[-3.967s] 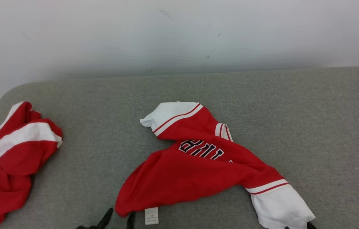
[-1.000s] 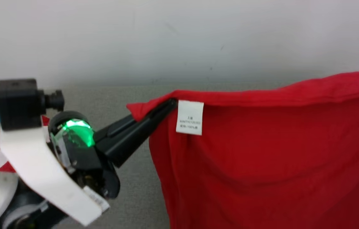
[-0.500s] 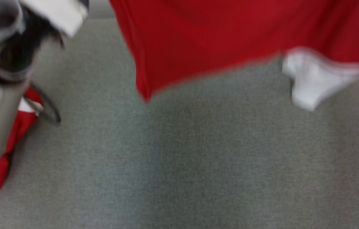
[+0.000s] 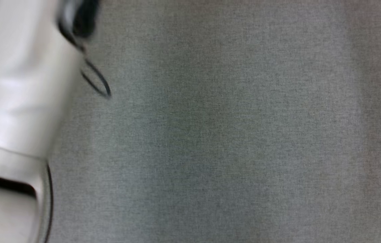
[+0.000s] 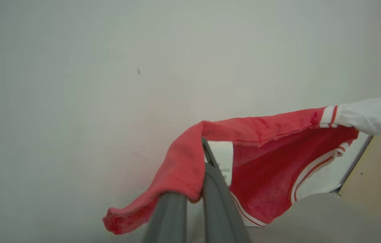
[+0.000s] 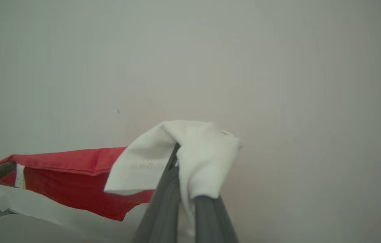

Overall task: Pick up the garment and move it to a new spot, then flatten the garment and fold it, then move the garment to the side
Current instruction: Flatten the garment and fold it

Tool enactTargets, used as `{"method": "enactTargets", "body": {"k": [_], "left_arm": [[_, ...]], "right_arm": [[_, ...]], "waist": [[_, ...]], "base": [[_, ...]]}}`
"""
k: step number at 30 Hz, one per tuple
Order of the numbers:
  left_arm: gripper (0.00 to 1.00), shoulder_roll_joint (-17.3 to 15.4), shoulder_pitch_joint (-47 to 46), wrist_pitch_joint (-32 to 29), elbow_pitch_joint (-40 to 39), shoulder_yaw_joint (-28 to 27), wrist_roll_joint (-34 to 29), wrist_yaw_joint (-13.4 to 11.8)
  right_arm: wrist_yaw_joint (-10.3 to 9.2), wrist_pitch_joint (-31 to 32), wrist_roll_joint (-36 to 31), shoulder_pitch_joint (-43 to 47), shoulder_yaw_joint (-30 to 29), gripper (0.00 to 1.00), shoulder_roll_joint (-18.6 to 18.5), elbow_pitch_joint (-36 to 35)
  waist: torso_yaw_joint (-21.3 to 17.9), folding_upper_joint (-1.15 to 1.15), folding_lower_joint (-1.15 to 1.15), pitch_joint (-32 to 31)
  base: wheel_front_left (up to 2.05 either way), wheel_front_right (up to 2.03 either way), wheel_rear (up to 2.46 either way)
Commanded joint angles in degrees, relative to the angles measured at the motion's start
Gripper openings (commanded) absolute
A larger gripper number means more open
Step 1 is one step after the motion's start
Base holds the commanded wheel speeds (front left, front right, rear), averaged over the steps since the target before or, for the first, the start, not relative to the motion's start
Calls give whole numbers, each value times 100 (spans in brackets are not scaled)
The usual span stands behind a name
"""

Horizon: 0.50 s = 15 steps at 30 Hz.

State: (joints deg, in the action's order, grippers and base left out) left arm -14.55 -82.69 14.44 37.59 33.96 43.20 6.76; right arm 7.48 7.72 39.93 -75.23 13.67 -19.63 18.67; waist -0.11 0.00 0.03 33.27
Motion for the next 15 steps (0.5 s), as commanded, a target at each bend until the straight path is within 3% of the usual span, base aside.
{"method": "enactTargets", "body": {"k": [1, 6, 11, 15], "left_arm": [[0, 26, 324, 40, 63, 50, -18, 25], [0, 5, 1610, 71, -261, 507, -133, 72], [0, -300, 2717, 72, -815, 864, -29, 65], [0, -459, 3600, 70, -1064, 992, 13, 69]], "right_arm": [[1, -112, 114, 342, 141, 0, -163, -77], [1, -356, 597, 2028, 712, 0, -960, -544], [1, -448, 912, 3545, 1058, 0, -1692, -1083], [1, -472, 1067, 4575, 1270, 0, -2020, -1350]], "waist": [[4, 0, -3, -98], [47, 0, -3, -355], [96, 0, -3, -593], [107, 0, -3, -994]], "base": [[0, 0, 0], [0, 0, 0], [0, 0, 0], [0, 0, 0]]}}
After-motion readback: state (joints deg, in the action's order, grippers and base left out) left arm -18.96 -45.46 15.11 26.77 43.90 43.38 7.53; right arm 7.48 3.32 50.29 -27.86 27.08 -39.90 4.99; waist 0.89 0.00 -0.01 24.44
